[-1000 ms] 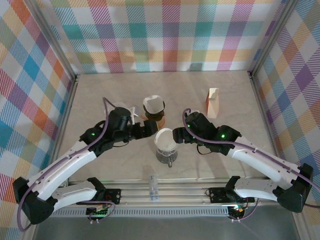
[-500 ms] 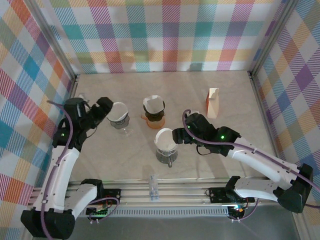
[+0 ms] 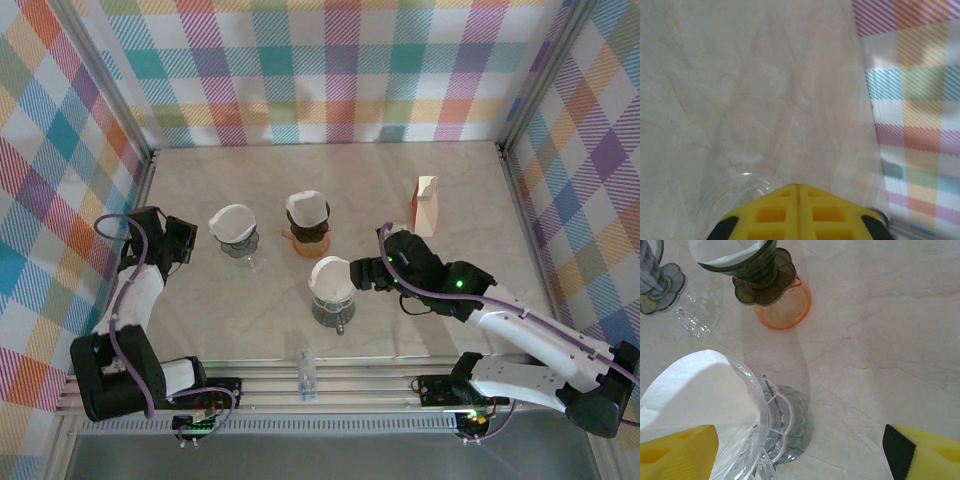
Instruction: Place the coffee filter in the dripper
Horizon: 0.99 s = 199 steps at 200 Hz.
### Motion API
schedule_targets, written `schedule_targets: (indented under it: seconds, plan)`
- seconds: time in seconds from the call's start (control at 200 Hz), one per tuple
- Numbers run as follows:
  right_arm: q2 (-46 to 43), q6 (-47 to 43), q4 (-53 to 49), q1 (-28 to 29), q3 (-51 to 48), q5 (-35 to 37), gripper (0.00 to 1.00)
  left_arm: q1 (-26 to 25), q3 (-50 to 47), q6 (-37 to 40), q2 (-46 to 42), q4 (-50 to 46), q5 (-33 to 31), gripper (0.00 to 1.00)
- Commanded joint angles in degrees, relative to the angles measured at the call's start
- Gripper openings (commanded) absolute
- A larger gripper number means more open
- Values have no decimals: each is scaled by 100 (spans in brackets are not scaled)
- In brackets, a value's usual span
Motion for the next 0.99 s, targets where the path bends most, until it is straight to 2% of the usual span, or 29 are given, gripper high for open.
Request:
schedule_targets:
  seconds: [0.0,0.24,0.49,0.99]
  plan:
    - [-125,68,117,18,-120,-7,87,29,-197,-305,513,896,226,0]
    - [-144,-19,73,24,-122,44,87,-363,-335,-375,1487,1786,489,0]
    - [-188,-76,5,18,-139,107,87,-550,-571,-465,2030,2413,593,0]
    - [-155,-125,15,23,-147,139,88,-921,-1017,-569,2199,3143,912,0]
